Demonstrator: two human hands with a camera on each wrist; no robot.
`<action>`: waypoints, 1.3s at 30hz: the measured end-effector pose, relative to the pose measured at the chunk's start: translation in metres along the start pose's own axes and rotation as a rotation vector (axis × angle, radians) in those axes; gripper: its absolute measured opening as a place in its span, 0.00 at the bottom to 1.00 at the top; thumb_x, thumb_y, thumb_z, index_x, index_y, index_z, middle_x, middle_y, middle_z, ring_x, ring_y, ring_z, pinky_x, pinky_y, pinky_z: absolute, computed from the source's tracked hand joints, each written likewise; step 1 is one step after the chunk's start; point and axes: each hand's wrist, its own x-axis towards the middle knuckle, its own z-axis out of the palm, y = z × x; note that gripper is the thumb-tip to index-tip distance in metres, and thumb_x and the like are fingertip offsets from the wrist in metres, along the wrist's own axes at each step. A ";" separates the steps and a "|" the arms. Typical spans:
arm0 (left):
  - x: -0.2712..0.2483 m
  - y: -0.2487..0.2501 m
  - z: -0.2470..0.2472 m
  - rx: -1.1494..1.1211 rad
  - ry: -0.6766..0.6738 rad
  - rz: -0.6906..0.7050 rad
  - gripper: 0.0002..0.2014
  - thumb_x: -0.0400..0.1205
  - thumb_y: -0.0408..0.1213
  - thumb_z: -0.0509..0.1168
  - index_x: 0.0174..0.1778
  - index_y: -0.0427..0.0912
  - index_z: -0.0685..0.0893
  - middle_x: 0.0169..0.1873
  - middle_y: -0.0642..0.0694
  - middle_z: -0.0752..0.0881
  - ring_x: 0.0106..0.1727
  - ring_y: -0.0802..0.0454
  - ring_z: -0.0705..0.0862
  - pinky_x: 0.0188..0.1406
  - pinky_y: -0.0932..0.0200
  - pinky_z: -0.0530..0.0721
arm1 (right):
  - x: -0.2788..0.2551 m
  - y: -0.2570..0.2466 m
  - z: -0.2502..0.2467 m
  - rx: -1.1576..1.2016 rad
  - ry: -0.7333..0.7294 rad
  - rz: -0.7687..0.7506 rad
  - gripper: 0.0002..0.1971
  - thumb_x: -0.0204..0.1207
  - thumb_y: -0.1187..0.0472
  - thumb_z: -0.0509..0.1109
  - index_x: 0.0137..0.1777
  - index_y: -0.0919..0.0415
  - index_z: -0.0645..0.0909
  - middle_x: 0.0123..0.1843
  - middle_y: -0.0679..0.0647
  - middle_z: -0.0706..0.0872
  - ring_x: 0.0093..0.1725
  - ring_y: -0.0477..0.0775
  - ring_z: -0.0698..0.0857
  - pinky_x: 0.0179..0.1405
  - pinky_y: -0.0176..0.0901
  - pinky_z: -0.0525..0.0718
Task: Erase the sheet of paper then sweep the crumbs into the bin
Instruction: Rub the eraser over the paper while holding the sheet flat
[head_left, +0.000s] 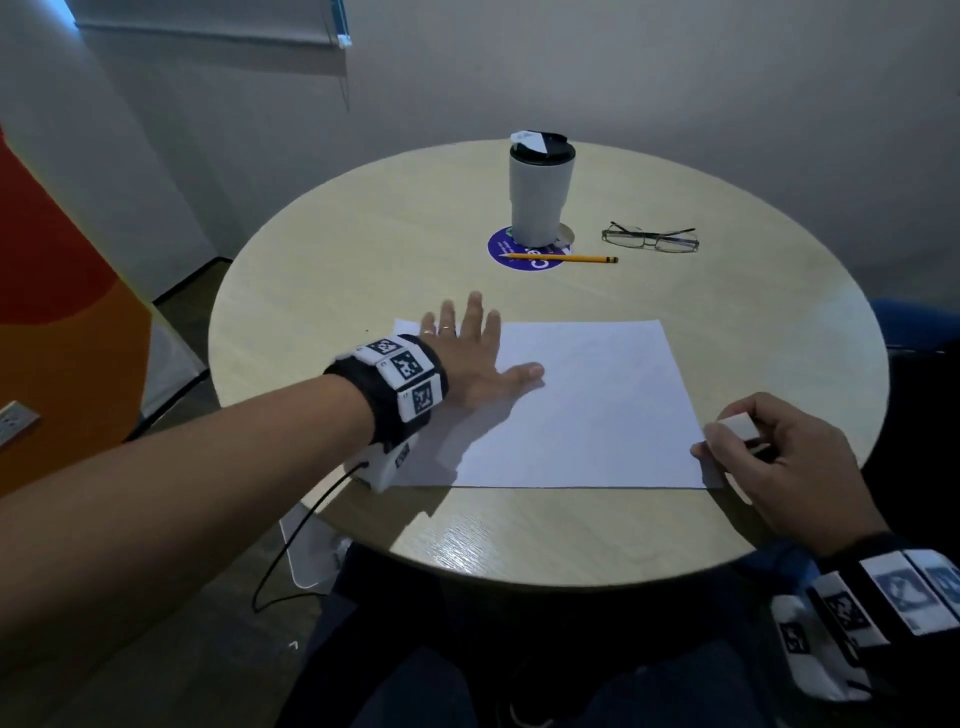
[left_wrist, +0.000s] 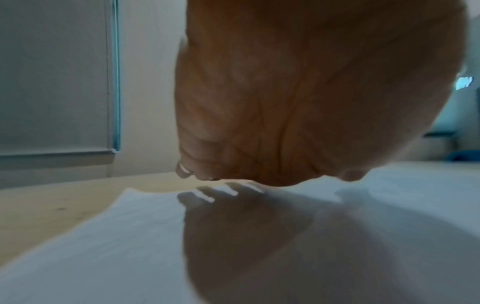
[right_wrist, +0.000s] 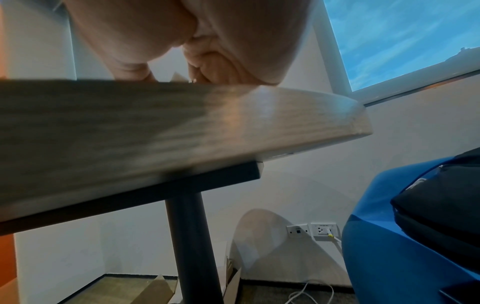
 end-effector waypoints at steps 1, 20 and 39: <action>-0.008 0.008 -0.001 -0.004 -0.011 0.011 0.53 0.84 0.78 0.42 0.92 0.43 0.34 0.89 0.40 0.26 0.91 0.31 0.32 0.90 0.31 0.38 | 0.001 0.001 0.001 0.035 -0.001 0.017 0.11 0.81 0.65 0.78 0.39 0.52 0.84 0.34 0.41 0.91 0.38 0.44 0.92 0.36 0.31 0.83; -0.131 0.075 0.070 0.042 0.060 0.318 0.59 0.77 0.84 0.50 0.92 0.46 0.38 0.92 0.46 0.34 0.92 0.33 0.35 0.89 0.31 0.35 | -0.020 -0.014 0.010 0.108 -0.143 -0.042 0.07 0.79 0.60 0.81 0.42 0.53 0.87 0.34 0.49 0.89 0.33 0.53 0.87 0.37 0.46 0.84; -0.121 0.067 0.108 -0.011 0.320 0.289 0.59 0.75 0.80 0.52 0.94 0.47 0.39 0.92 0.39 0.36 0.92 0.35 0.36 0.89 0.28 0.44 | -0.067 -0.069 0.047 -0.070 -0.250 -0.162 0.06 0.78 0.55 0.80 0.41 0.53 0.89 0.36 0.46 0.89 0.36 0.50 0.87 0.38 0.51 0.86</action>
